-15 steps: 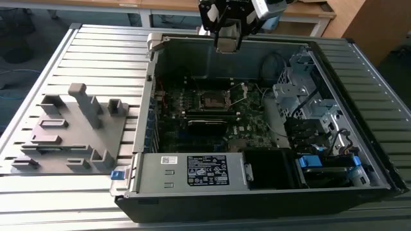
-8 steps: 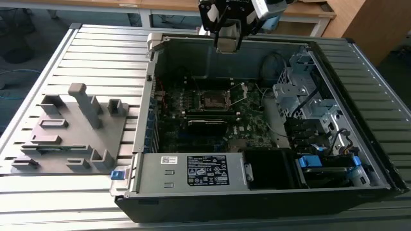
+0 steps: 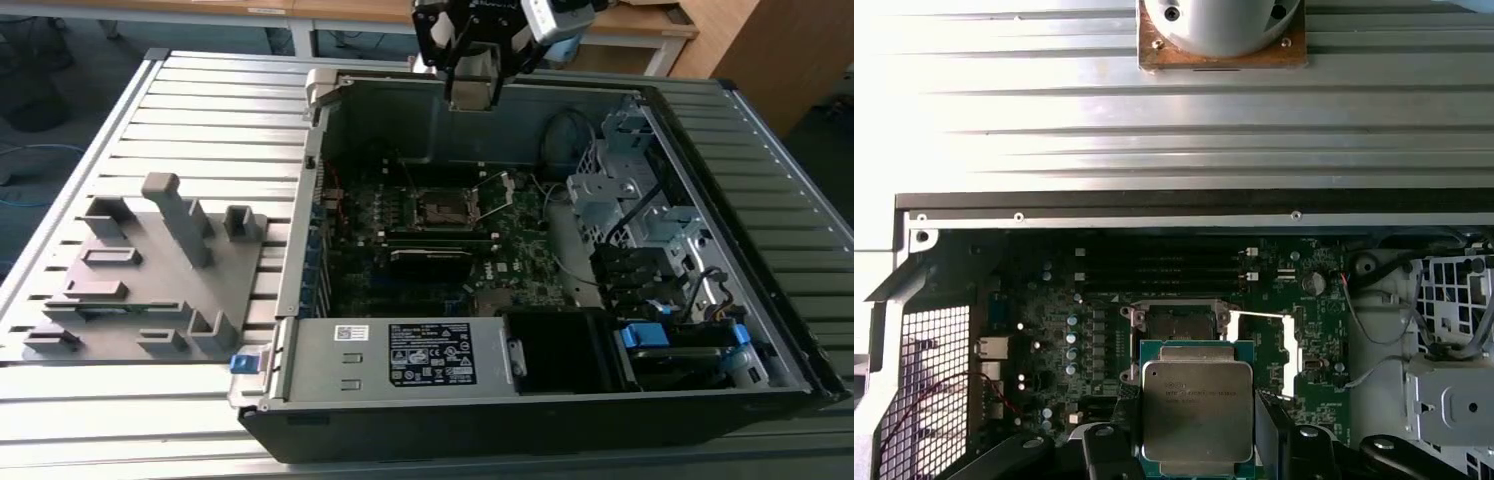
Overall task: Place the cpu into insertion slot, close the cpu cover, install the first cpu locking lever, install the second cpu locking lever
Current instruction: 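Place the cpu into insertion slot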
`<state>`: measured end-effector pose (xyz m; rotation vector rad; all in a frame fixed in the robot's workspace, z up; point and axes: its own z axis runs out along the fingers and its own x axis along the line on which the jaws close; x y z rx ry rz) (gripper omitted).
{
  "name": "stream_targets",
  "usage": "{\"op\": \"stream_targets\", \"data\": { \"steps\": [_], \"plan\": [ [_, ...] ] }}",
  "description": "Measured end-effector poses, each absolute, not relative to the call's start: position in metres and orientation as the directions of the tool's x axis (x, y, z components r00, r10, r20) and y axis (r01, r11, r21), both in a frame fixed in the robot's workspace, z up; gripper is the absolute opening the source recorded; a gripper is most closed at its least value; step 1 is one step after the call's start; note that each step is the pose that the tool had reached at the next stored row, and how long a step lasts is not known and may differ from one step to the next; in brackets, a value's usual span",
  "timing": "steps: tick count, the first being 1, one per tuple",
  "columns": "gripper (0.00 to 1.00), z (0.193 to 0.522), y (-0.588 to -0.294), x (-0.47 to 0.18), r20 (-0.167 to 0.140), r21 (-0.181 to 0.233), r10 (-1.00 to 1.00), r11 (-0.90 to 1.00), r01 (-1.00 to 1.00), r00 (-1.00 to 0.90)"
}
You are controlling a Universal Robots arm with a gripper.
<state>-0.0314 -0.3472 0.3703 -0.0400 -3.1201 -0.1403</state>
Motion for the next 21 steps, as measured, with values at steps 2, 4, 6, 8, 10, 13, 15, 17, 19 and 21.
{"op": "stream_targets", "data": {
  "steps": [2, 4, 6, 8, 10, 13, 15, 17, 19, 21],
  "plan": [
    [0.54, 0.3687, -0.3471, -0.0314, 0.019, 0.089, 0.025, 0.996, 0.026, -1.0],
    [0.54, 0.3673, -0.3471, -0.0314, 0.019, 0.089, 0.025, 0.996, 0.026, -1.0],
    [0.54, 0.3665, -0.3471, -0.0313, 0.019, 0.089, 0.025, 0.996, 0.026, -1.0],
    [0.54, 0.3662, -0.3472, -0.0314, 0.019, 0.089, 0.025, 0.996, 0.026, -1.0],
    [0.54, 0.366, -0.3471, -0.0314, 0.019, 0.089, 0.025, 0.996, 0.026, -1.0],
    [0.54, 0.3657, -0.3471, -0.0313, 0.019, 0.089, 0.025, 0.996, 0.026, -1.0],
    [0.54, 0.365, -0.3471, -0.0313, 0.019, 0.089, 0.025, 0.996, 0.026, -1.0],
    [0.54, 0.3645, -0.3471, -0.0314, 0.019, 0.089, 0.025, 0.996, 0.026, -1.0],
    [0.54, 0.3639, -0.3471, -0.0314, 0.019, 0.089, 0.025, 0.996, 0.026, -1.0],
    [0.54, 0.3634, -0.3471, -0.0314, 0.019, 0.089, 0.025, 0.996, 0.026, -1.0]
  ]
}}
